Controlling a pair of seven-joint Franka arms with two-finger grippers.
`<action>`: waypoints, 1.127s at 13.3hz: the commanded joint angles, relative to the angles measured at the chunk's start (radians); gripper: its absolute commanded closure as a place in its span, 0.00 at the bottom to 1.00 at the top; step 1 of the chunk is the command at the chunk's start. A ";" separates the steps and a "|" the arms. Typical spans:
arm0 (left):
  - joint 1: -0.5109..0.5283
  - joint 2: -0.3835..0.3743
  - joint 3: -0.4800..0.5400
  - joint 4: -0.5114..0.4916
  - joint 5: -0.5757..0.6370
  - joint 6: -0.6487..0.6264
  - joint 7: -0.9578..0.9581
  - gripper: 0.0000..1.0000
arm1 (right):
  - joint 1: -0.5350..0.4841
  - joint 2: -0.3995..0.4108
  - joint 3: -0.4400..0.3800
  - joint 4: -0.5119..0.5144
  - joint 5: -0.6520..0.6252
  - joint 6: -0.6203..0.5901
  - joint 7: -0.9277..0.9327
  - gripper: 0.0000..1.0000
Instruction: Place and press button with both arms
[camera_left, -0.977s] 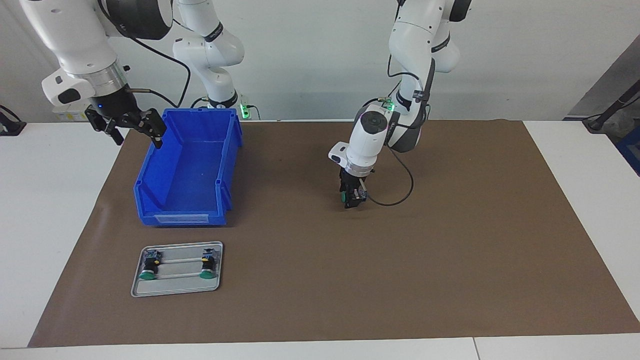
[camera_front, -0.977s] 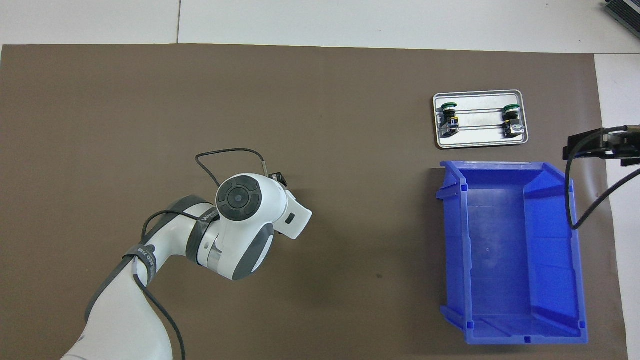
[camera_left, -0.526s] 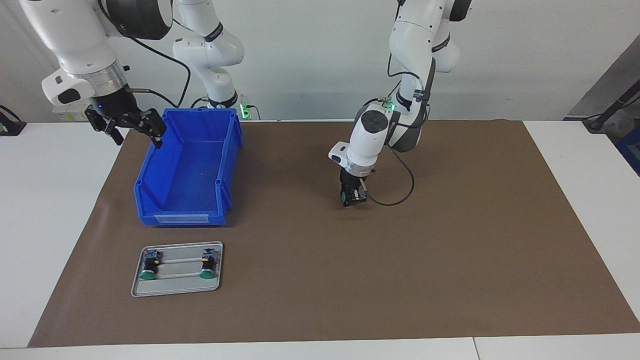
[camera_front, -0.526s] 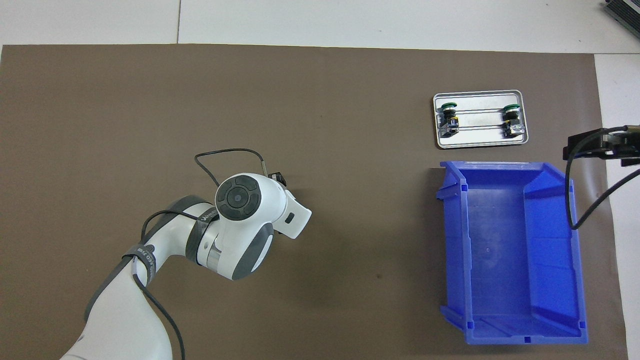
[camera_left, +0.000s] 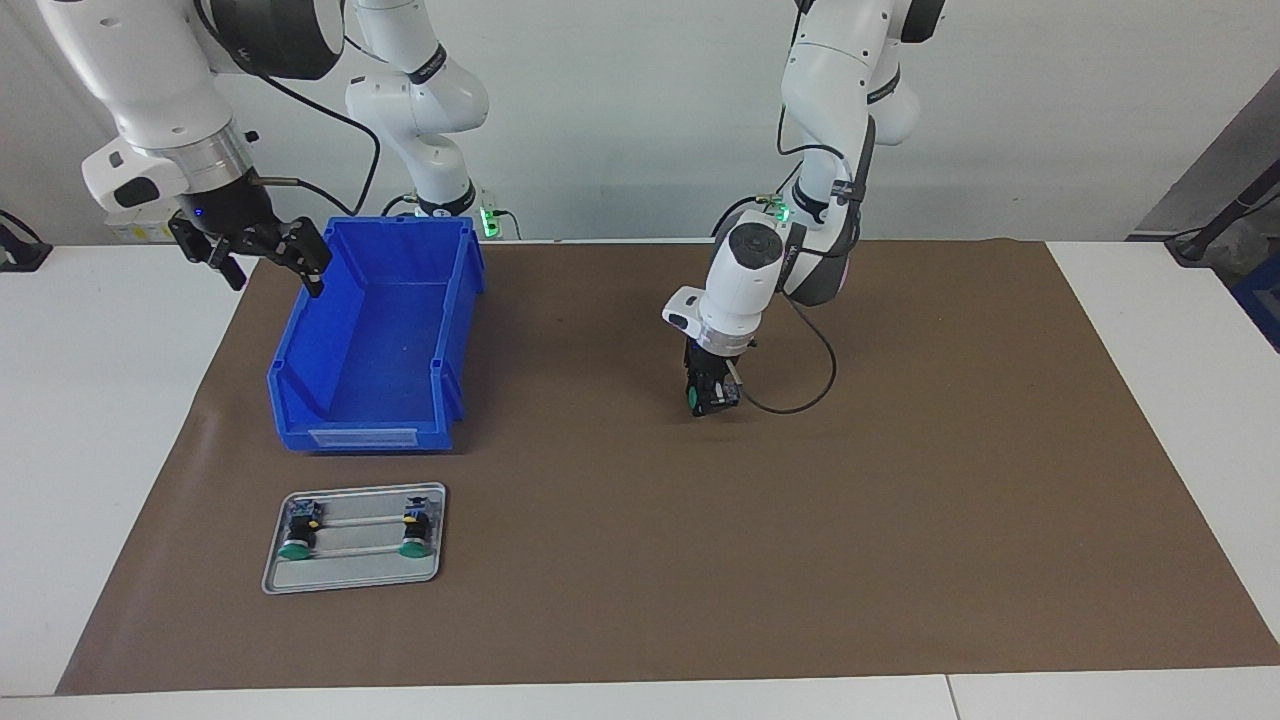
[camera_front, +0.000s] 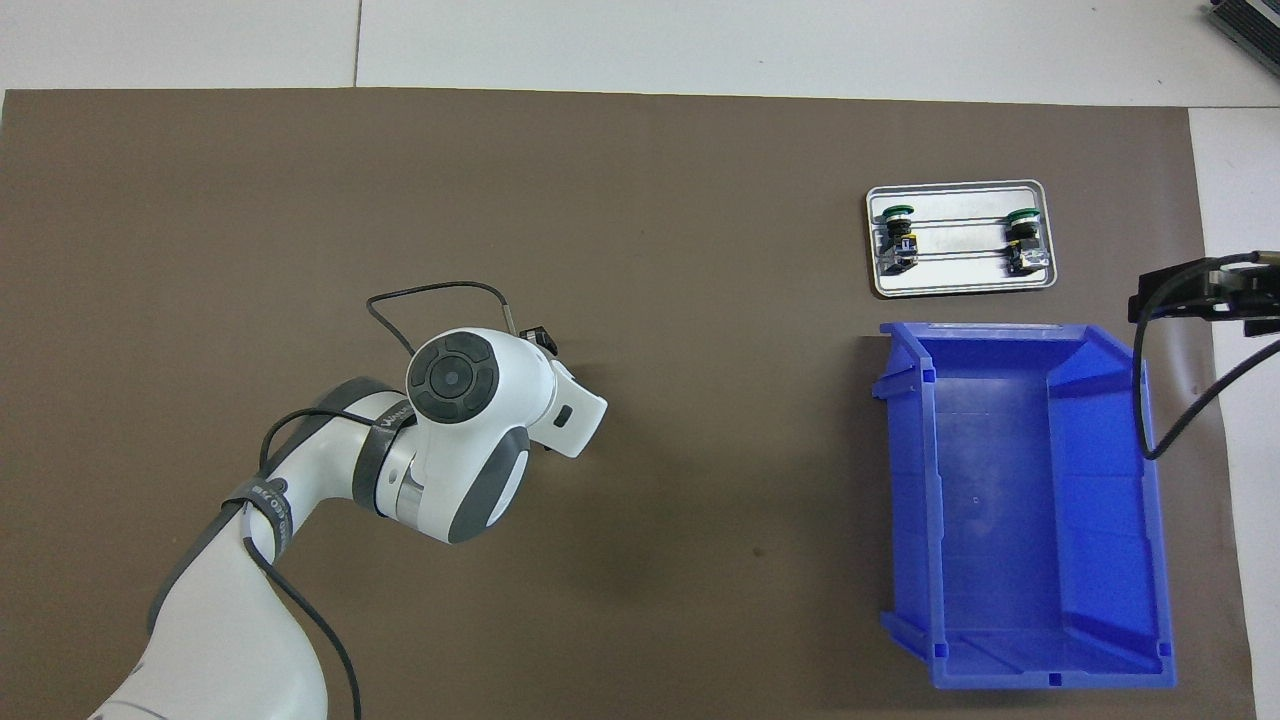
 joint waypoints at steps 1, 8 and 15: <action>0.055 -0.007 -0.009 0.054 -0.011 -0.033 0.005 1.00 | -0.004 -0.008 0.004 -0.010 0.022 -0.012 0.010 0.00; 0.196 -0.064 -0.019 0.178 -0.405 -0.271 0.150 1.00 | -0.007 -0.011 0.004 -0.018 0.022 -0.010 0.006 0.00; 0.345 -0.122 -0.017 0.154 -0.684 -0.412 0.399 1.00 | -0.007 -0.012 0.003 -0.021 0.022 -0.010 0.006 0.00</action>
